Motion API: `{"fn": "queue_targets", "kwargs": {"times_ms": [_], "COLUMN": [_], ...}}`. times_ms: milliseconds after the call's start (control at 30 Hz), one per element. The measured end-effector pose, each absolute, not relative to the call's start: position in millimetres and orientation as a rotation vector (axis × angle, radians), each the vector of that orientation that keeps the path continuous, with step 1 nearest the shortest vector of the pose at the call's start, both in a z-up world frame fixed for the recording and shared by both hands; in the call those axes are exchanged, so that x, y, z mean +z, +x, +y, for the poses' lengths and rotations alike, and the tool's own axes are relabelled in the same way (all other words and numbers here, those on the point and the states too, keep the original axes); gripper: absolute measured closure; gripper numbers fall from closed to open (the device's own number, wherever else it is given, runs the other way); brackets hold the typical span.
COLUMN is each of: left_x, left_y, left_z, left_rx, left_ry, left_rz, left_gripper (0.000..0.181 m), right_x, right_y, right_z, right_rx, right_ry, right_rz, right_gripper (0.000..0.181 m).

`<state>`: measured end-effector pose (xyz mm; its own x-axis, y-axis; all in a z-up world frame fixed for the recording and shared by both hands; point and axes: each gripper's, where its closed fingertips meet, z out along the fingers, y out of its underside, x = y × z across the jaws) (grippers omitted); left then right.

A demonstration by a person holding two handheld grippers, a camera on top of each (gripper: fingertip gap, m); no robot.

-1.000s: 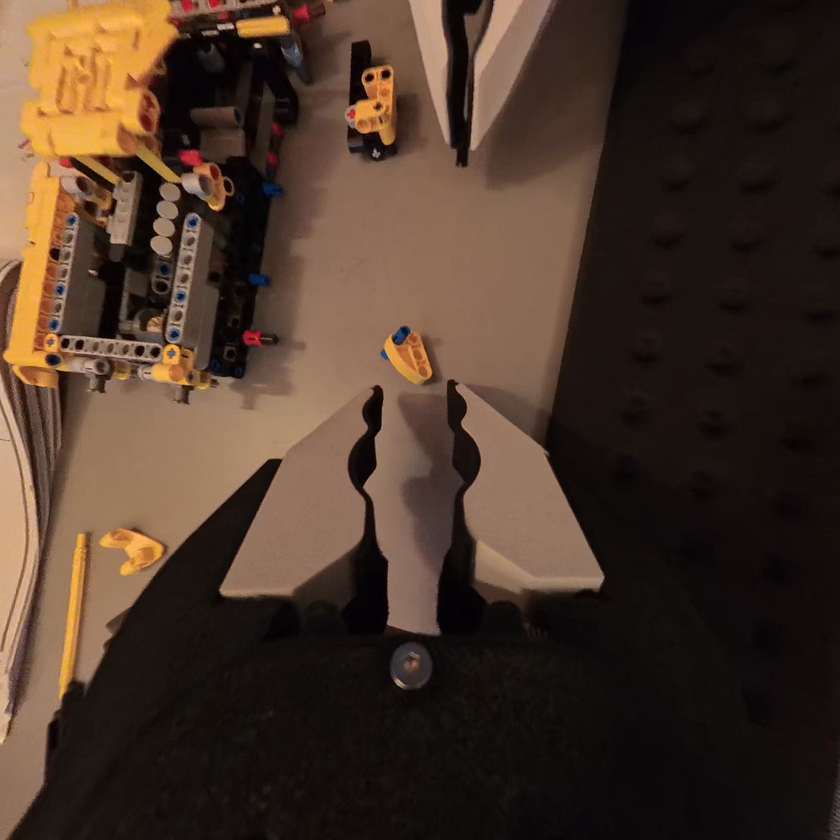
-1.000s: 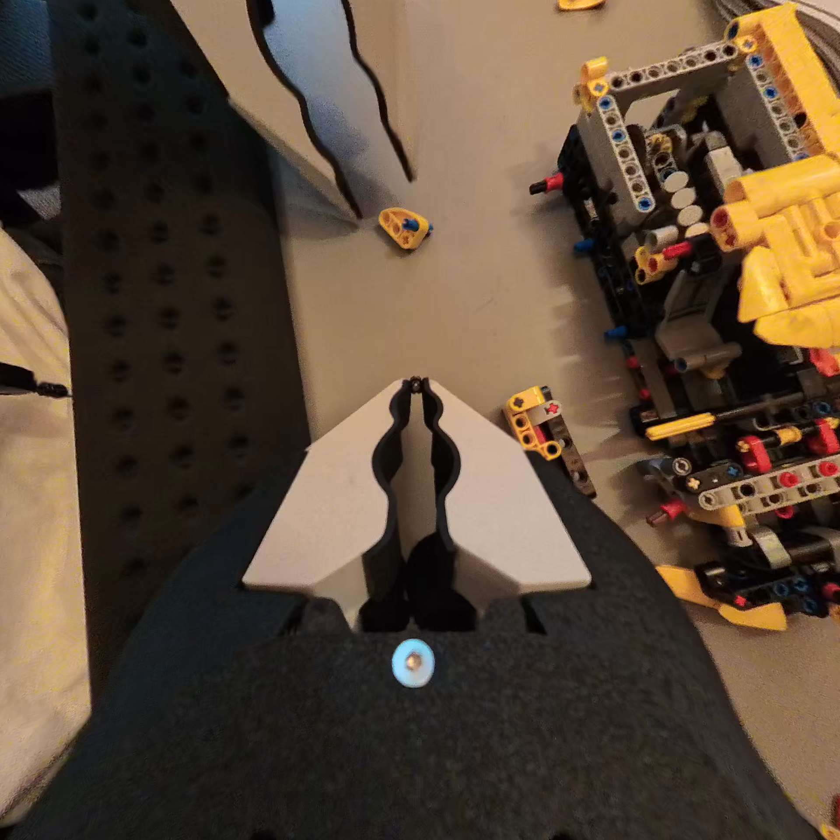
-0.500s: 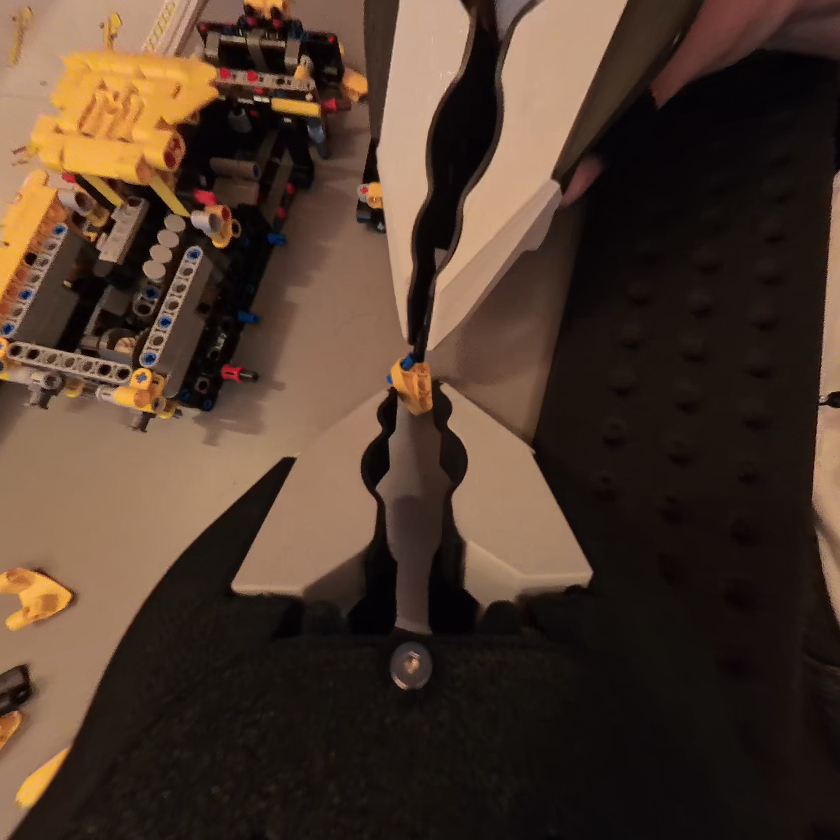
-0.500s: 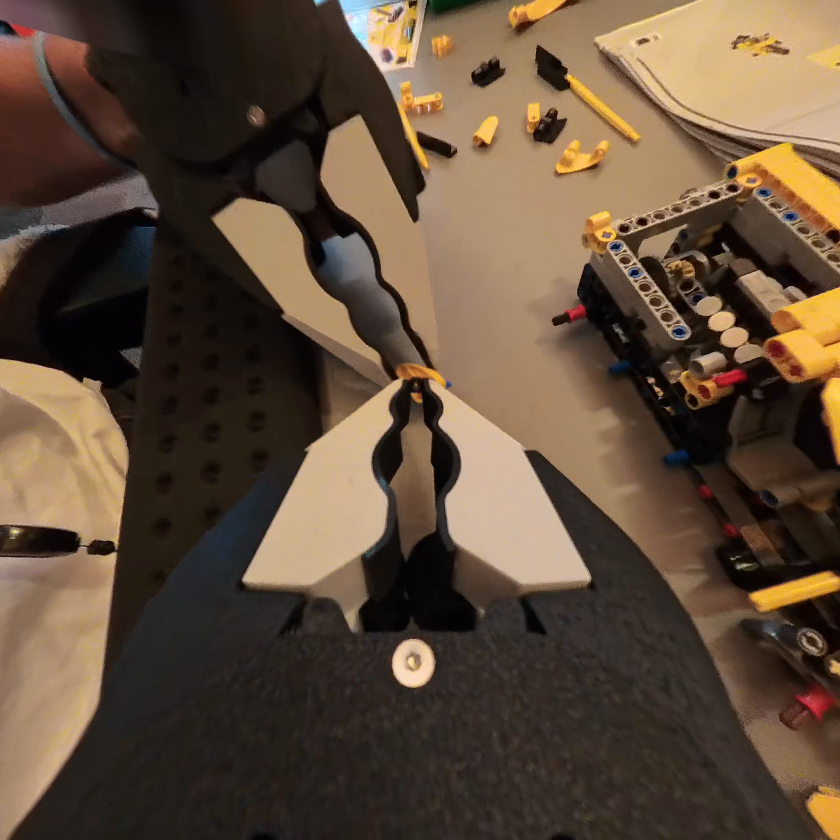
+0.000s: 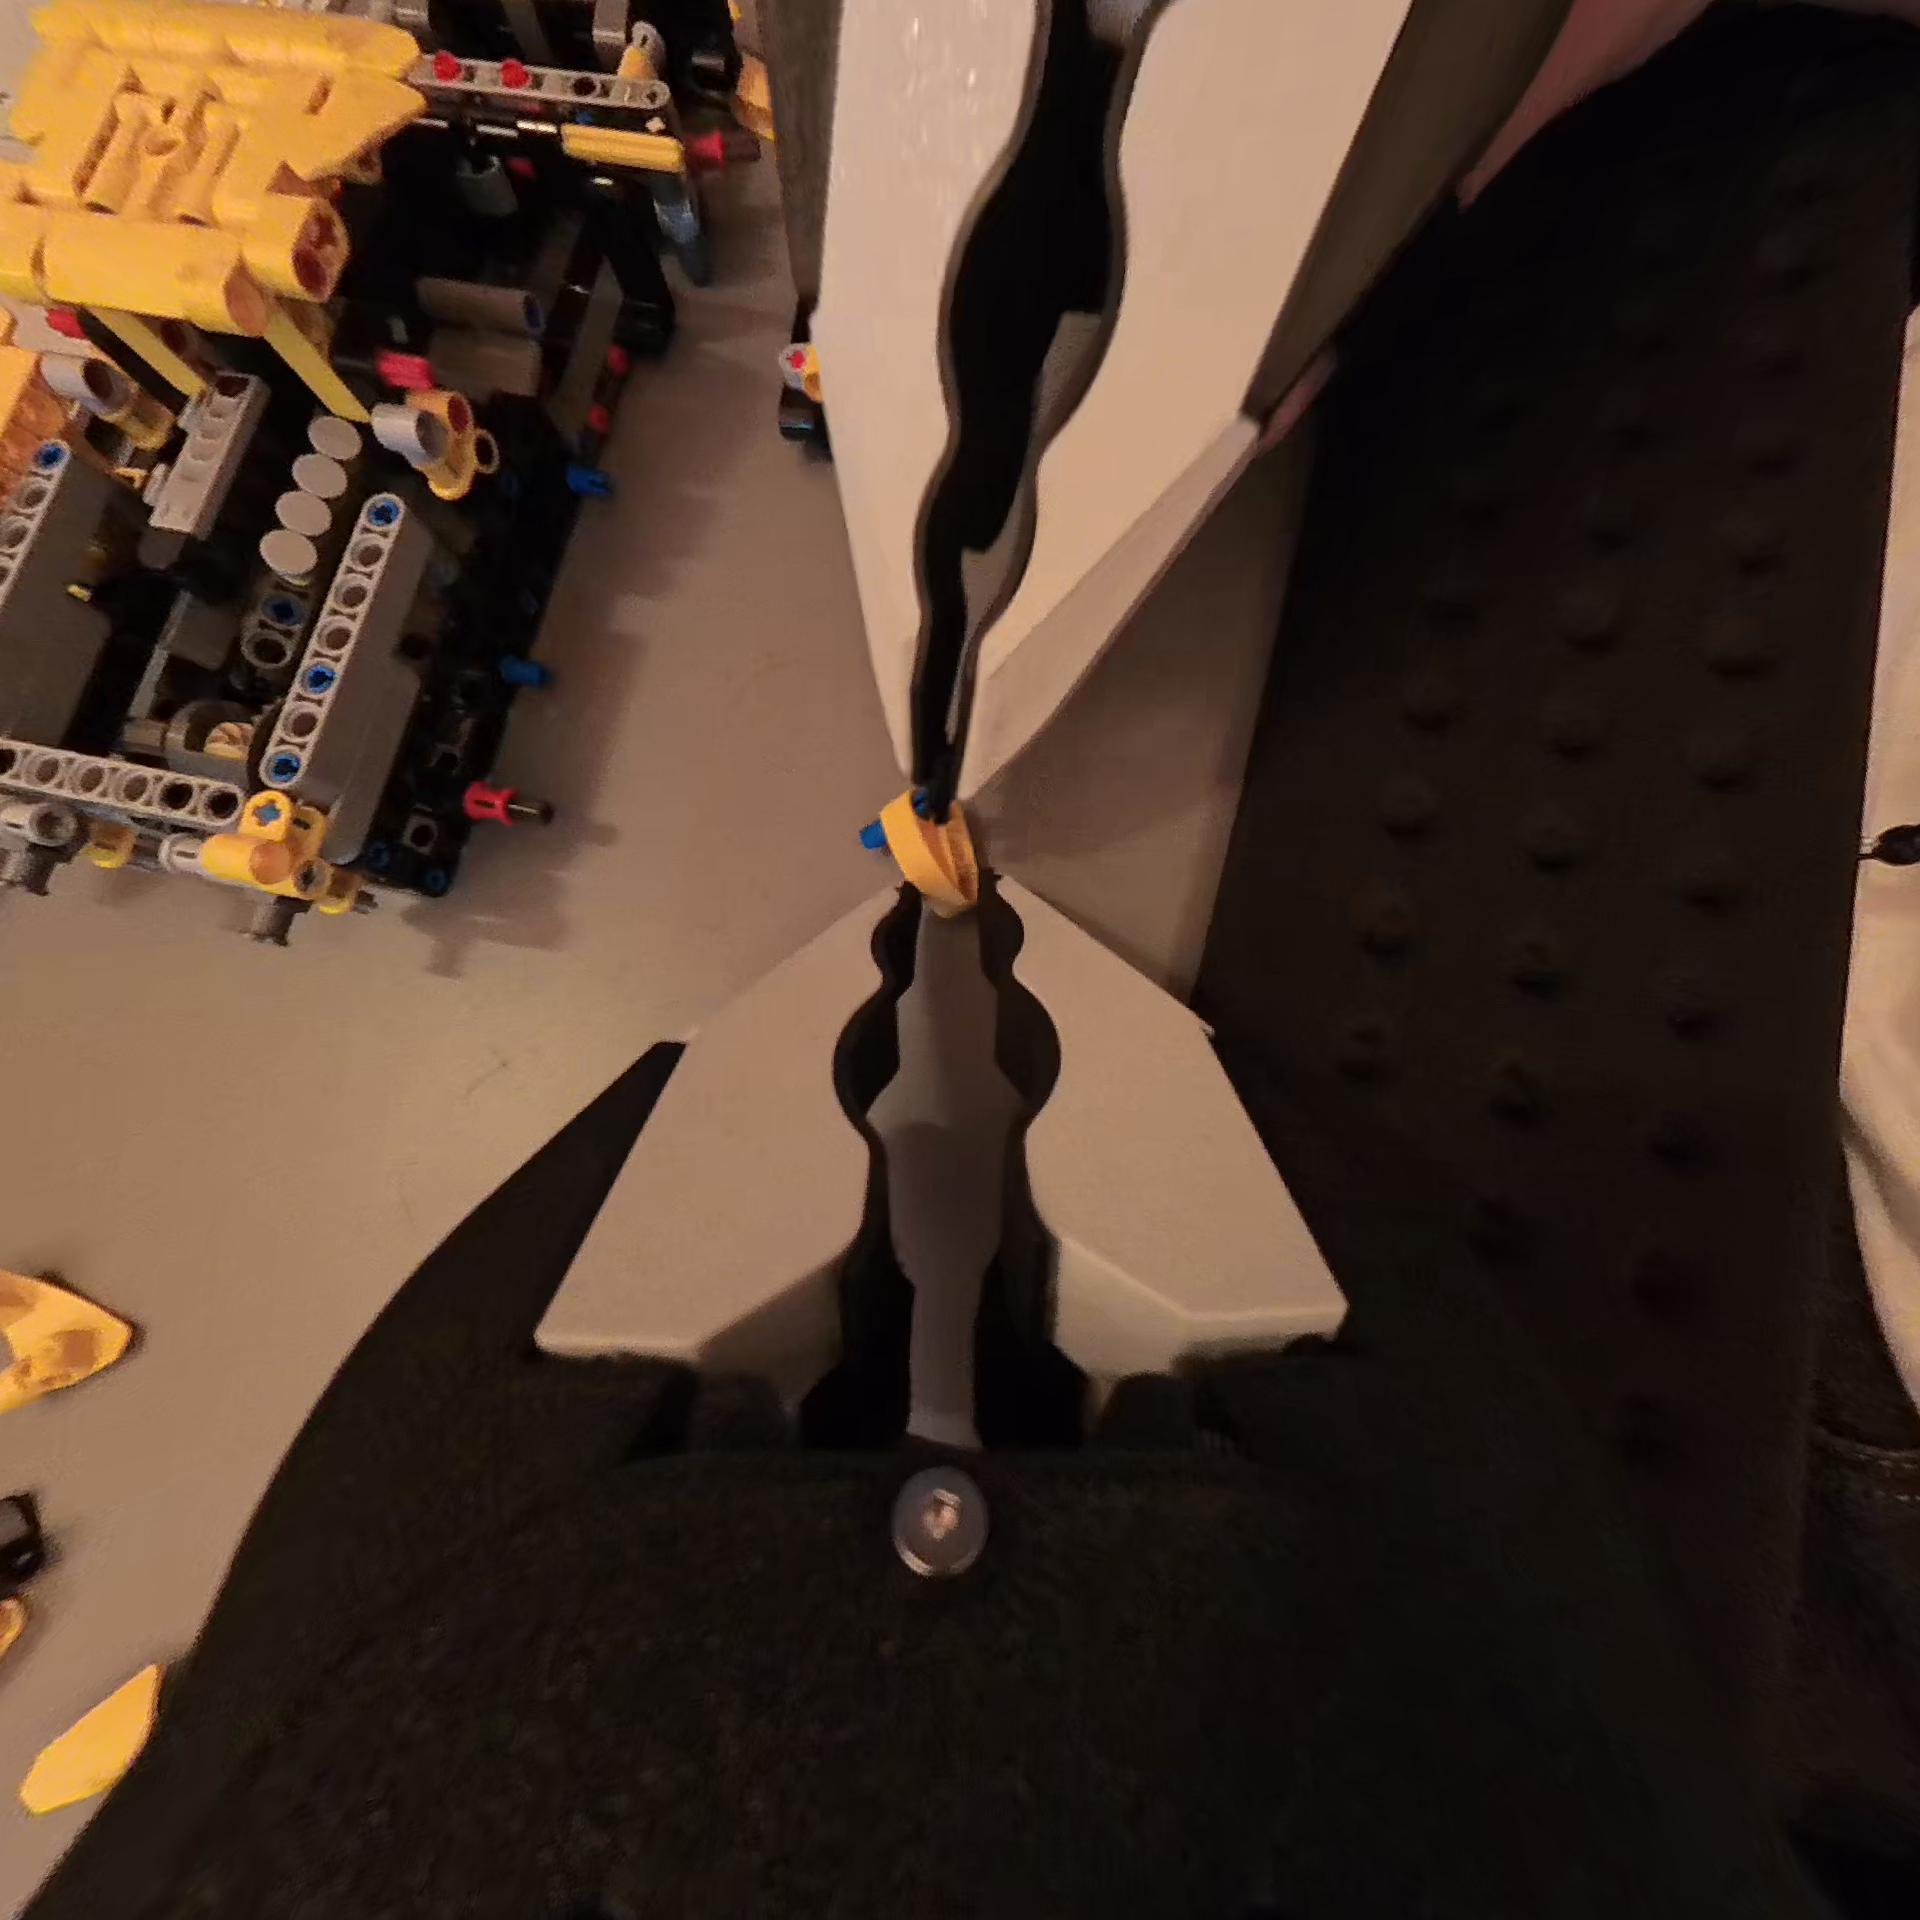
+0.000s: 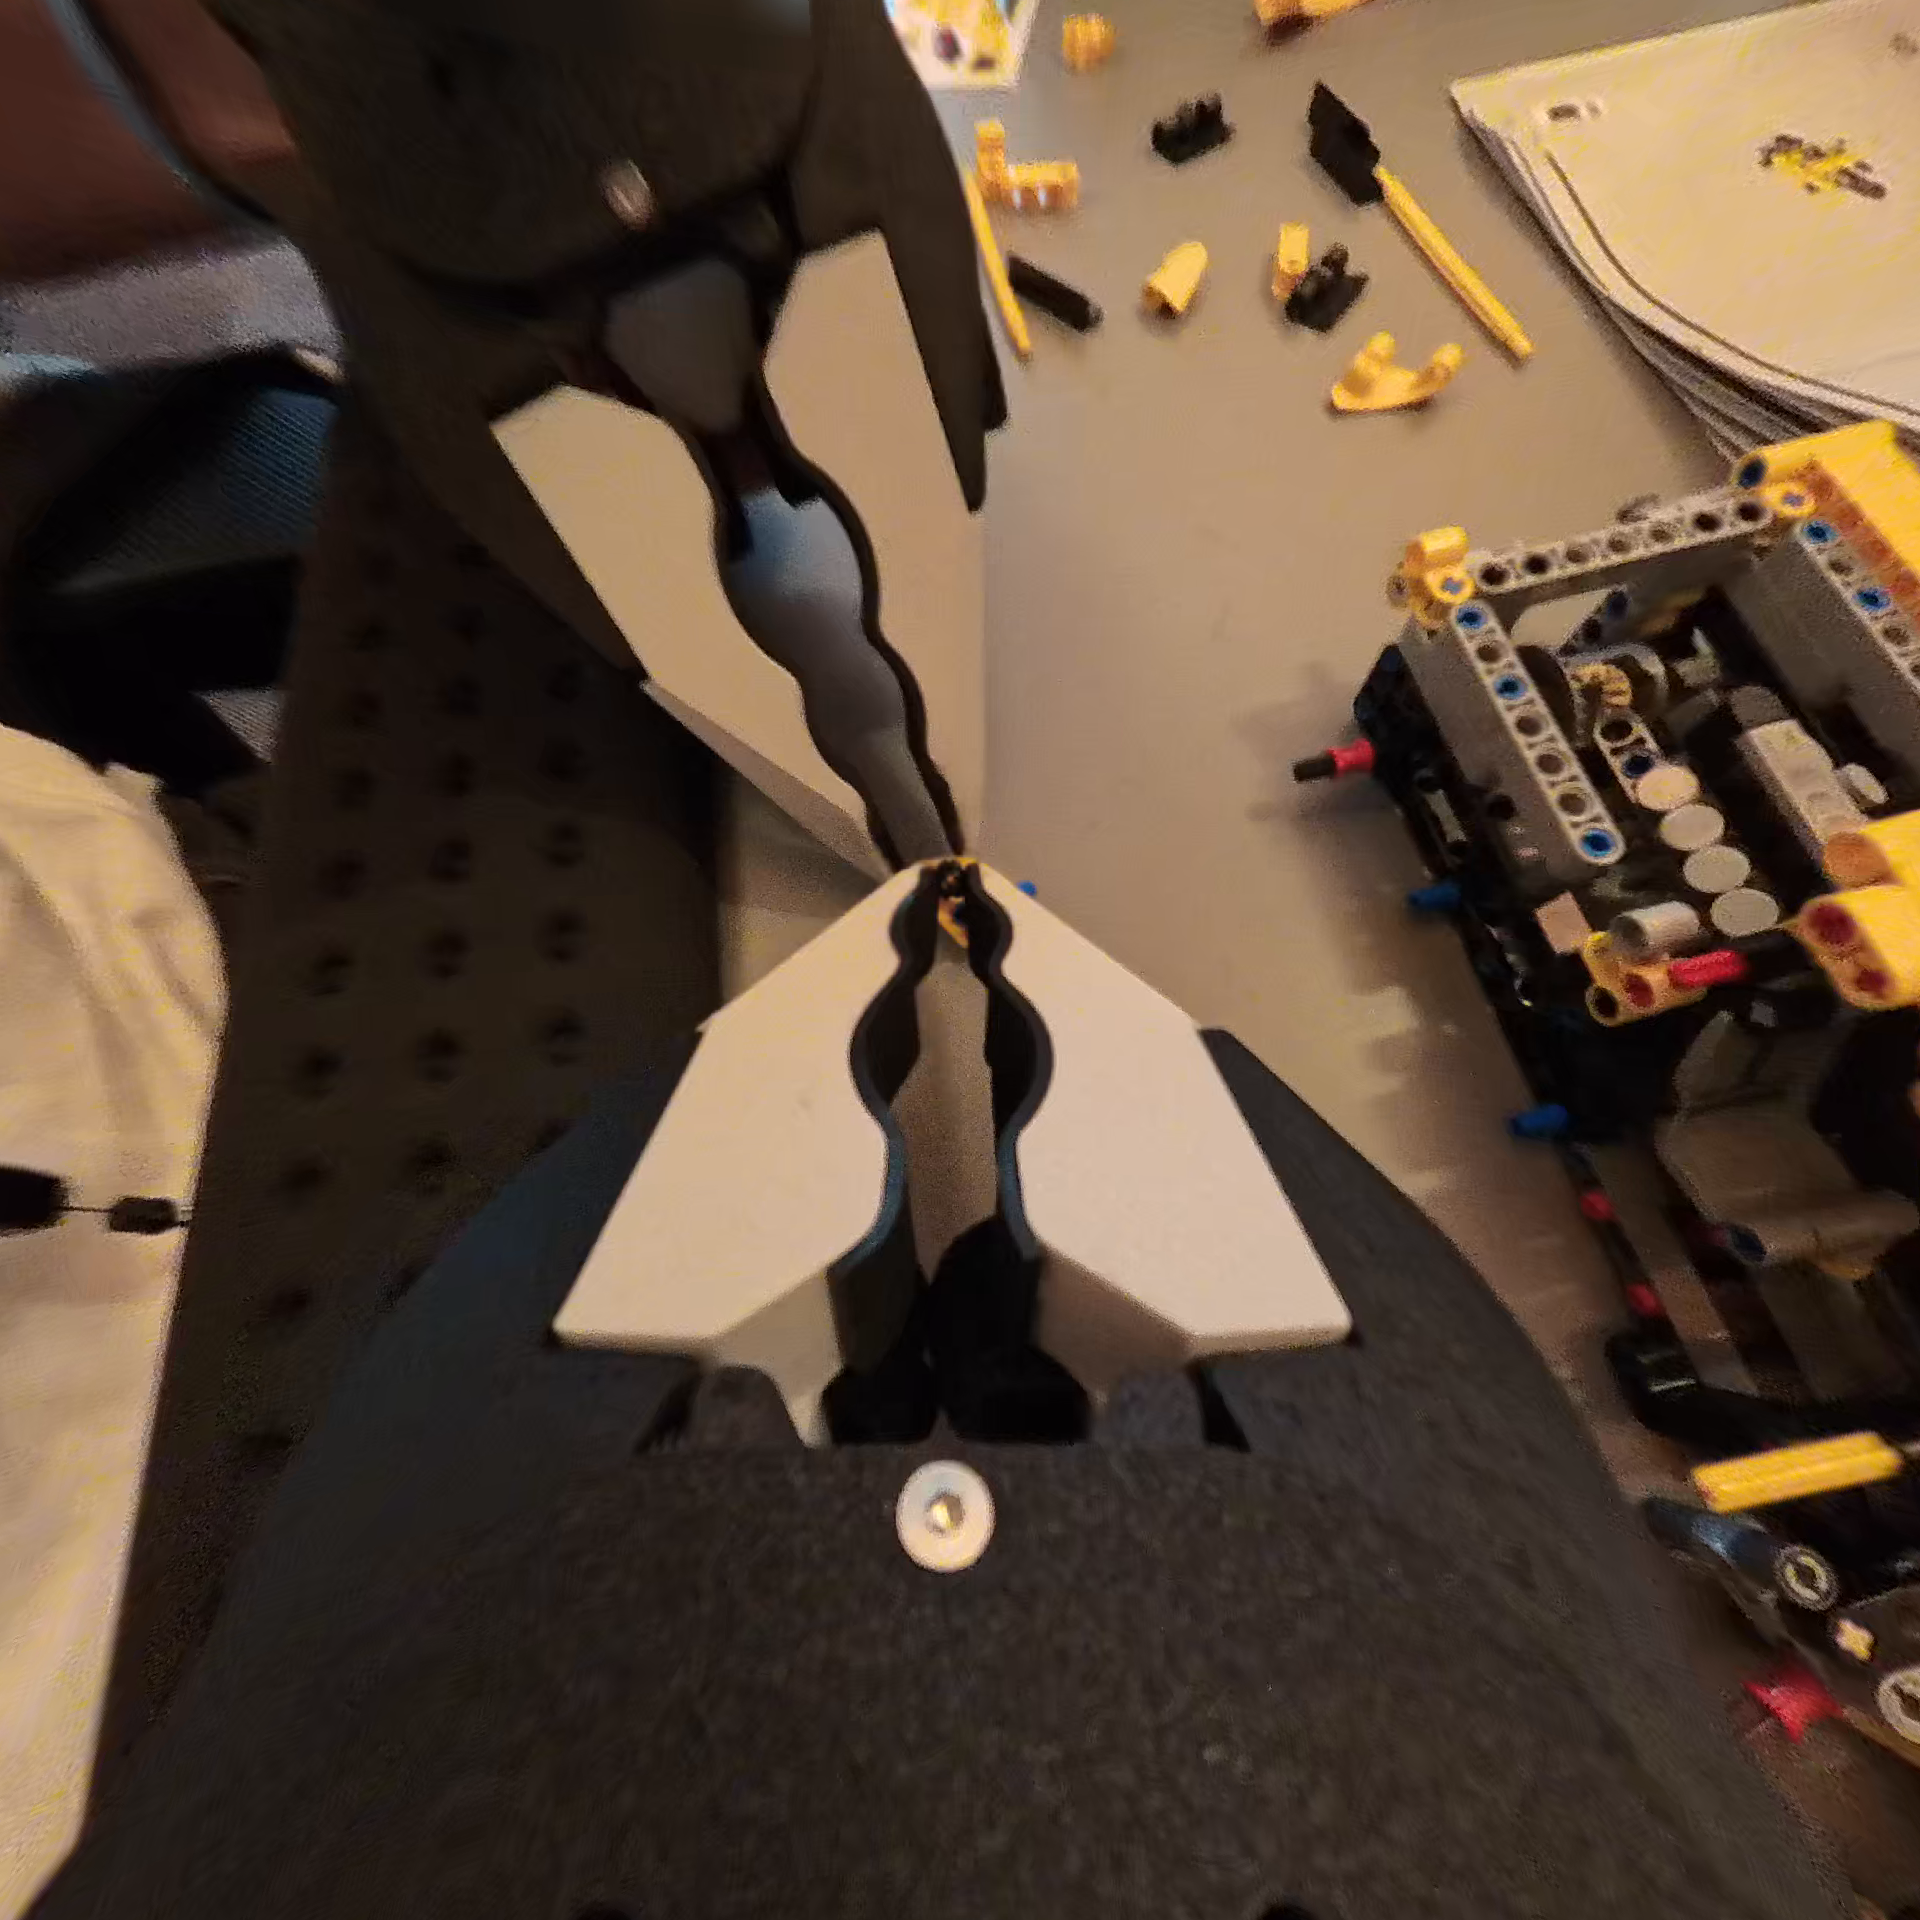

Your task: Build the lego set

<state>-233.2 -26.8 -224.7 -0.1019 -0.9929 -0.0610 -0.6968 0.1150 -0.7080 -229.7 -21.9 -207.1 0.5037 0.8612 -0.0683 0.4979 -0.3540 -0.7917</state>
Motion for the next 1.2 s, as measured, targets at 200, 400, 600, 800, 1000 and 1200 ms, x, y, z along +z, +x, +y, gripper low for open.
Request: {"fn": "queue_targets", "kwargs": {"times_ms": [200, 400, 600, 800, 1000, 1200], "left_x": [-228.5, -228.2, -226.2, -215.4, -217.8, -222.9], "left_y": [-233.4, -222.1, -228.5, -235.8, -231.4, -220.9], "left_z": [-23.4, -16.4, 0.5, 24.0, 20.5, 20.1], "left_rx": [-0.664, -0.687, -0.615, -0.71, -0.633, -0.577], "left_ry": [-1.58, -1.586, -1.573, -1.836, -2.175, -2.268], "left_rz": [1.882, 1.84, 1.832, 1.609, 1.144, 1.014], "left_gripper": [0.159, 0.157, 0.155, 0.152, 0.144, 0.14], "right_x": [-214.1, -224.4, -219.4, -210.7, -215.3, -203.3], "right_y": [-220.9, -215.3, -210.9, -197.8, -192.0, -193.5], "right_z": [-14.5, -13.0, -9.3, -2.7, 16.5, 19.7], "right_rx": [0.628, 0.65, 0.667, 0.66, 0.555, 0.504], "right_ry": [-2.064, -2.123, -2.111, -2.081, -2.134, -2.079], "right_rz": [-1.059, -1.033, -0.993, -0.91, -0.843, -0.864], "right_gripper": [0.177, 0.177, 0.177, 0.177, 0.177, 0.177]}}
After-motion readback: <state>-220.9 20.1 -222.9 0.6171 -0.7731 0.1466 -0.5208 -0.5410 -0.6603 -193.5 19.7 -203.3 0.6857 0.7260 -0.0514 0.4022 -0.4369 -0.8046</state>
